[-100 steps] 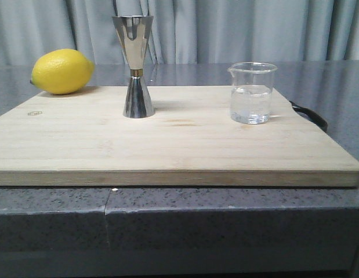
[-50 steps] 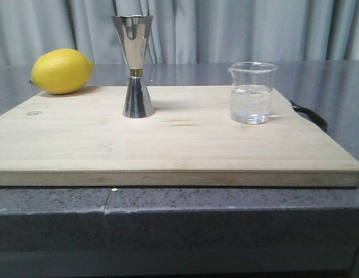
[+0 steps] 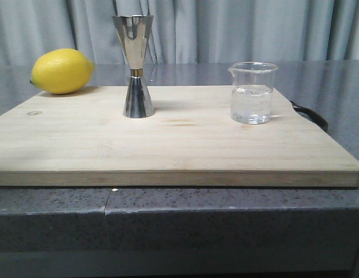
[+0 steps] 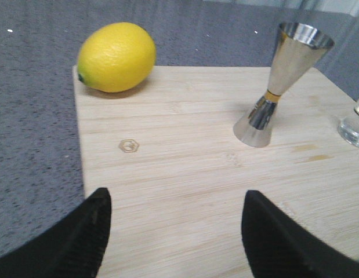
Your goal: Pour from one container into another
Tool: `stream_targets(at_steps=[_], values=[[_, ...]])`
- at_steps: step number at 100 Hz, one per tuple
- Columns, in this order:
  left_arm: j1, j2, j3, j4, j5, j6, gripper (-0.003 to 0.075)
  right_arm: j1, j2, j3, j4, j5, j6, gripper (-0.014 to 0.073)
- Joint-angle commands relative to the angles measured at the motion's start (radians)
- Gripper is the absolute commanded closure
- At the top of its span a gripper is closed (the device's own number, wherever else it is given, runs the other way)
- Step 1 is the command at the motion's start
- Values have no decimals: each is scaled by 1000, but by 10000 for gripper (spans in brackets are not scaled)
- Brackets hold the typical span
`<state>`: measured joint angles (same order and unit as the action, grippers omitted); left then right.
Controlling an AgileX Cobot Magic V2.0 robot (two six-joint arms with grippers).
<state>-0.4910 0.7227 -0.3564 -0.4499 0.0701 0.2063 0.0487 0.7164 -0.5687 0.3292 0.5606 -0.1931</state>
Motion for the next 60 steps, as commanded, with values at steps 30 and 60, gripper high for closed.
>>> stream_targets(at_steps=[30, 60], values=[[-320, 481, -59, 22, -661, -20, 228, 202, 42, 124, 28, -506, -58, 148], [-331, 688, -201, 83, -755, -52, 228, 367, 92, 225, 28, -723, -58, 148]])
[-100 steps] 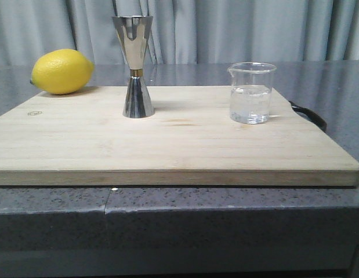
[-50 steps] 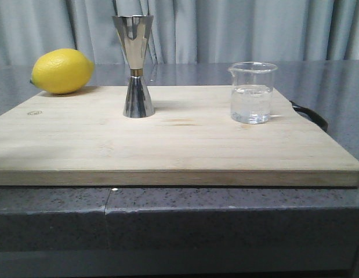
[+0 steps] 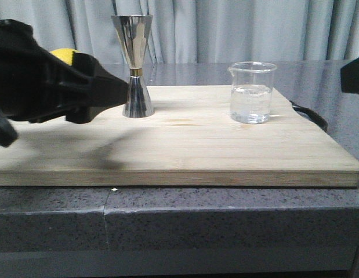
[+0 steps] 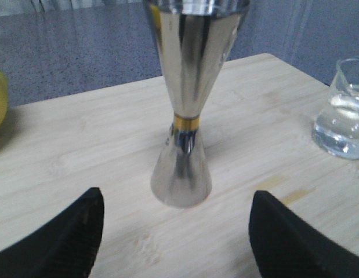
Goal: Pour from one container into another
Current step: 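Reach the left gripper to the steel jigger and grasp its waist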
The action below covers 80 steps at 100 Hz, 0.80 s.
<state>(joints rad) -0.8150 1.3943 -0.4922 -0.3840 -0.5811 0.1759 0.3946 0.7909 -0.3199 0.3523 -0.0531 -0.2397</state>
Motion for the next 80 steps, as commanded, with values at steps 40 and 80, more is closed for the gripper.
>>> stream_targets(at_steps=[40, 80], values=[[-2, 138, -217, 88, -93, -56, 264, 31, 115, -23, 5, -176, -11, 149], [51, 213, -269, 131, -86, -108, 385, 62, 115, -23, 5, -206, -11, 149]])
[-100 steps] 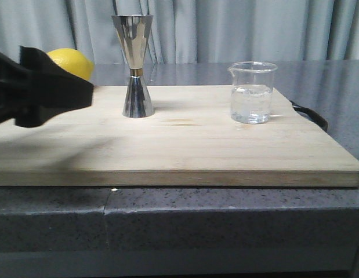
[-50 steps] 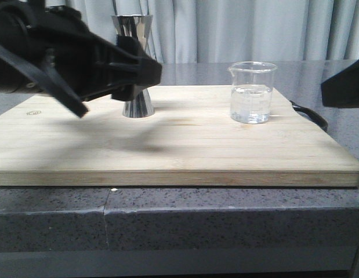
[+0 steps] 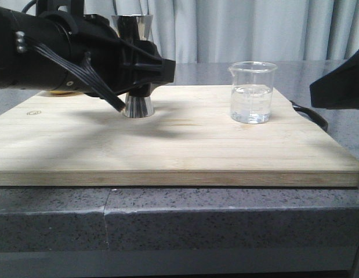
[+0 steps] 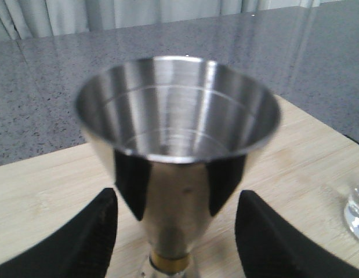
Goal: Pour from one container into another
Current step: 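Reach the left gripper to the steel jigger and grasp its waist, then reach the right gripper to the glass beaker and grasp it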
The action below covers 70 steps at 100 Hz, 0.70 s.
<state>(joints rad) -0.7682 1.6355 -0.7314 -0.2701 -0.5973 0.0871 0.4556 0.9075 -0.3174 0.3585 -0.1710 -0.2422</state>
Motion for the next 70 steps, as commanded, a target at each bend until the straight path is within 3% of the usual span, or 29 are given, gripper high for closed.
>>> stream_targets(at_steps=[1, 27, 70], values=[[5, -29, -30, 18, -70, -20, 393, 0, -2, -26, -2, -88, -9, 149], [5, -27, -30, 19, -70, -20, 742, 5, 11, -26, -2, -110, -9, 149], [2, -150, -30, 53, 22, -49, 739, 85, 245, -28, -72, -419, -9, 149]])
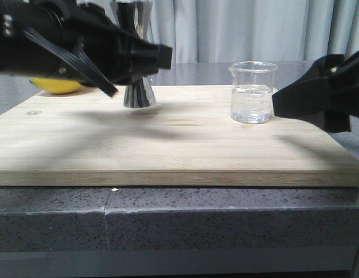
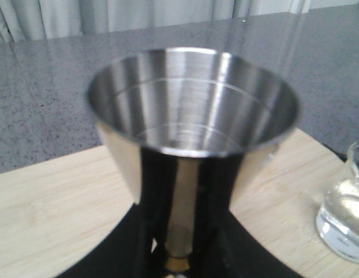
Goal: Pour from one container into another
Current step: 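Reach the right gripper to the glass beaker and grasp it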
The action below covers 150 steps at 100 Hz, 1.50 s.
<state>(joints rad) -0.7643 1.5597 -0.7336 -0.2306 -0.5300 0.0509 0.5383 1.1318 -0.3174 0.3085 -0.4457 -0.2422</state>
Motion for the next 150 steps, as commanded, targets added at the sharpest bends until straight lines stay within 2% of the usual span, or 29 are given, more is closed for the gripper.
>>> stream_targets(at_steps=[1, 26, 45, 91, 124, 133, 150], values=[[-1, -77, -28, 13, -43, -12, 739, 2, 27, -30, -23, -148, -9, 150], [-1, -114, -28, 13, -2, -12, 739, 2, 114, -91, -67, -160, -9, 151], [-1, -114, -28, 13, 2, -12, 739, 2, 168, -130, -84, -188, -9, 216], [-1, -114, -28, 14, 23, -12, 739, 2, 287, -159, -97, -287, 1, 216], [-1, -114, -28, 17, 46, -12, 739, 4, 358, -216, -101, -299, 1, 222], [-1, -114, -28, 17, 49, -12, 739, 4, 361, -216, -107, -297, 1, 263], [-1, -114, -28, 17, 52, -12, 739, 4, 361, -216, -107, -301, 1, 407]])
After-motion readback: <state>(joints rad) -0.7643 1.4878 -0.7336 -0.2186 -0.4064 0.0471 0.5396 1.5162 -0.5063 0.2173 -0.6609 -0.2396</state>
